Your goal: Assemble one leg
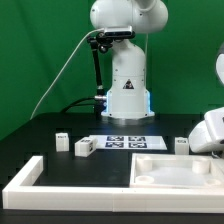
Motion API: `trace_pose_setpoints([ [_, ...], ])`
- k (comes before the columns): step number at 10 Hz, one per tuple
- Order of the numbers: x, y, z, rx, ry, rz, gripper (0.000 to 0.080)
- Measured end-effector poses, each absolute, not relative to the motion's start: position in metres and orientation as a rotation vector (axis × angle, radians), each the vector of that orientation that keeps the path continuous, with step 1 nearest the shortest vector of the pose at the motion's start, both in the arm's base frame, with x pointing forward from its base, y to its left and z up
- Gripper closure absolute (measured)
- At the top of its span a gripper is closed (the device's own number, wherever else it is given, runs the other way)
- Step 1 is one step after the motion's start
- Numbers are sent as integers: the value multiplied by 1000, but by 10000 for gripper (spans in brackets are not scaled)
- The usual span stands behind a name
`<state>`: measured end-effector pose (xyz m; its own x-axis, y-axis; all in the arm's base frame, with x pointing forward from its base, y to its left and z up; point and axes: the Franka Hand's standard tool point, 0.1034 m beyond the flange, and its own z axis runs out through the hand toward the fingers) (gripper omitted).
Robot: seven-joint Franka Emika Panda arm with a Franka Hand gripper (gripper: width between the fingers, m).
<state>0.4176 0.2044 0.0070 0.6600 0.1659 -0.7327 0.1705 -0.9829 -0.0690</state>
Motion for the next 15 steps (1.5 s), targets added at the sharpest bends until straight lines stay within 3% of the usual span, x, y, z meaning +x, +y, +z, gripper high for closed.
trace_pose_setpoints([
  [4,418,204,10,2859,299,-1272,512],
  [9,447,174,89,2914,345,-1254,511],
  [11,450,176,84,2938,342,-1208,511],
  [14,474,166,86,3092,406,-844,511],
  [15,491,164,99,3129,402,-723,511],
])
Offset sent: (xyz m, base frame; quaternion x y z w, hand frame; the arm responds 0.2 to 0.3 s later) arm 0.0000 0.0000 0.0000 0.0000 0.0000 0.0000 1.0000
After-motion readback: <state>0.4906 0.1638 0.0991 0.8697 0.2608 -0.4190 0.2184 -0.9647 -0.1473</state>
